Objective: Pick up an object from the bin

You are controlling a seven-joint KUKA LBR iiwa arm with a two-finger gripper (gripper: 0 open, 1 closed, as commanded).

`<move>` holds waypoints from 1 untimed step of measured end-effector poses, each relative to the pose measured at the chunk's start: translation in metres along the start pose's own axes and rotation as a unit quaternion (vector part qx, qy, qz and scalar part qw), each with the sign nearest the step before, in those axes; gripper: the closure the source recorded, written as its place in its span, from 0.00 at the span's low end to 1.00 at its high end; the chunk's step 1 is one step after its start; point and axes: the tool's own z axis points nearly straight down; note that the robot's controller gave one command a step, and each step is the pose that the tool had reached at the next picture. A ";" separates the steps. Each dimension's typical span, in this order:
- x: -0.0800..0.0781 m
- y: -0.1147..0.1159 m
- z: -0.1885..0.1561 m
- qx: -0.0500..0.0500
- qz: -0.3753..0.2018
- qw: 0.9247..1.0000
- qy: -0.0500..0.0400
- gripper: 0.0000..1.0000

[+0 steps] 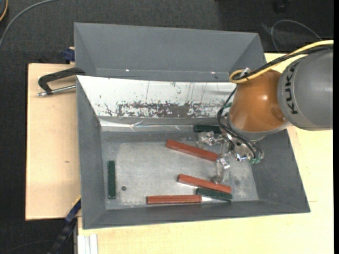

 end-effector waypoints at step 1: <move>-0.001 -0.001 -0.003 0.001 0.001 1.000 -0.002 1.00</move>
Offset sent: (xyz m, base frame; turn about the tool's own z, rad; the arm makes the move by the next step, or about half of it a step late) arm 0.0000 0.0000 0.0000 0.0000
